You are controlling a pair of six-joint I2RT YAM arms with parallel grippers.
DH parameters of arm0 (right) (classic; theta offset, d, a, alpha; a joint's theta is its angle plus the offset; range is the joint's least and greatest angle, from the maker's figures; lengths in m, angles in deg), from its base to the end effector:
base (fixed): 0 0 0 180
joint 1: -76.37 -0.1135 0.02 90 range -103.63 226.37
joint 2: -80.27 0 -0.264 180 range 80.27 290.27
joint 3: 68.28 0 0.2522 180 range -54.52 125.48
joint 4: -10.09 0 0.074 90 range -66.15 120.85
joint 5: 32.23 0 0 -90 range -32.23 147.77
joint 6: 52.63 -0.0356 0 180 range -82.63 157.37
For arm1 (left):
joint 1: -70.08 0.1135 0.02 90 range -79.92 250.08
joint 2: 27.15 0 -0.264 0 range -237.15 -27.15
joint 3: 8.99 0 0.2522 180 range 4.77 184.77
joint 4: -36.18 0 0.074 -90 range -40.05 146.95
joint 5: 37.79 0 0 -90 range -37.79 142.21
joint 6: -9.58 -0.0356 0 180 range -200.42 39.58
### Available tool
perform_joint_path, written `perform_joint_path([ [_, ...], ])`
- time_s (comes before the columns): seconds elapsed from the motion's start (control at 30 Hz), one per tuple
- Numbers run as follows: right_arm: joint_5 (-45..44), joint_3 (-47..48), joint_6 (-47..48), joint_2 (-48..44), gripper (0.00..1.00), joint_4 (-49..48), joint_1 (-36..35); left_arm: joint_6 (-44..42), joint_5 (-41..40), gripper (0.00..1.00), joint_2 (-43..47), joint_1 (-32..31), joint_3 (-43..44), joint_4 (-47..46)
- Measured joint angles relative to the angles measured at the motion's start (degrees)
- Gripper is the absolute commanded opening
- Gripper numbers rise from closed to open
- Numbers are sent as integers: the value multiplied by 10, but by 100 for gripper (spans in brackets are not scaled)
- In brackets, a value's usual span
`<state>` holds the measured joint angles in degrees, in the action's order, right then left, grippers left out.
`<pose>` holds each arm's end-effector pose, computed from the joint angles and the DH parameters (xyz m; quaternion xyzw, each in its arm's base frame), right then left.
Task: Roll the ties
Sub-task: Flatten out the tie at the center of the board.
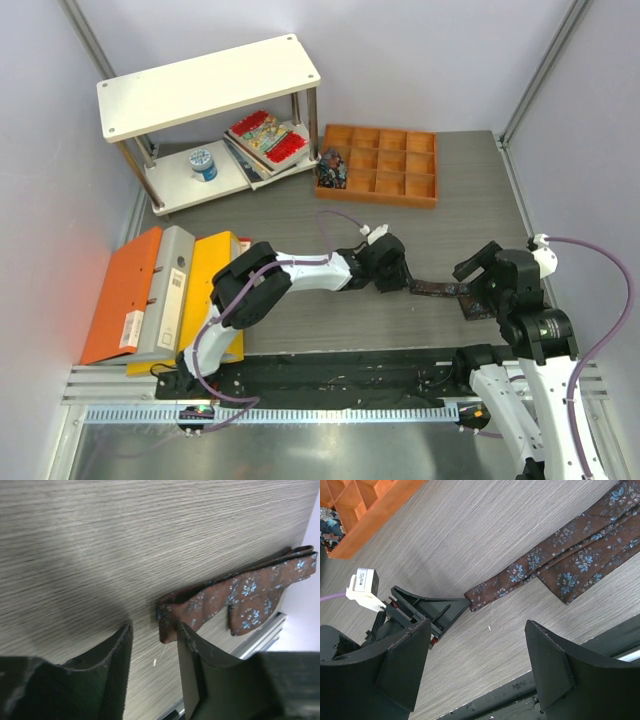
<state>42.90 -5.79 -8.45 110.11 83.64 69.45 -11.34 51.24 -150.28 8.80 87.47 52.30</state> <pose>0.0858 0.0012 0.3099 0.3510 0.8326 0.0775 0.4214 0.2264 -0.4120 0.1469 -0.0657 0.9139 -0.3602 0.1751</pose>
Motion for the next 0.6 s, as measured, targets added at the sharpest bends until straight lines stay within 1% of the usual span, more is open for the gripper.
perform_joint_path([
  [0.03, 0, -2, 0, 0, 80, 0, 0, 1, 1, 40, -4, 0, 0, 0],
  [0.07, 0, -5, 0, -2, 81, 0, 0, 6, 3, 36, -7, -1, 3, -5],
  [0.2, 0, -8, 0, -6, 80, 0, 0, 14, 17, 36, -21, -1, 10, -22],
  [0.3, 0, -9, 0, -8, 80, 0, 0, 20, 21, 32, -25, -2, 11, -35],
  [0.4, 0, -12, 0, -9, 79, 0, 0, 27, 22, 18, -28, -3, 11, -39],
  [0.43, 0, -14, 0, -10, 78, 0, 0, 30, 22, 8, -30, -4, 11, -39],
  [0.5, 0, -17, 0, -11, 78, 0, 0, 33, 21, 0, -33, -6, 10, -39],
  [0.6, 0, -19, 0, -11, 78, 0, 0, 40, 16, 0, -34, -9, 10, -36],
])
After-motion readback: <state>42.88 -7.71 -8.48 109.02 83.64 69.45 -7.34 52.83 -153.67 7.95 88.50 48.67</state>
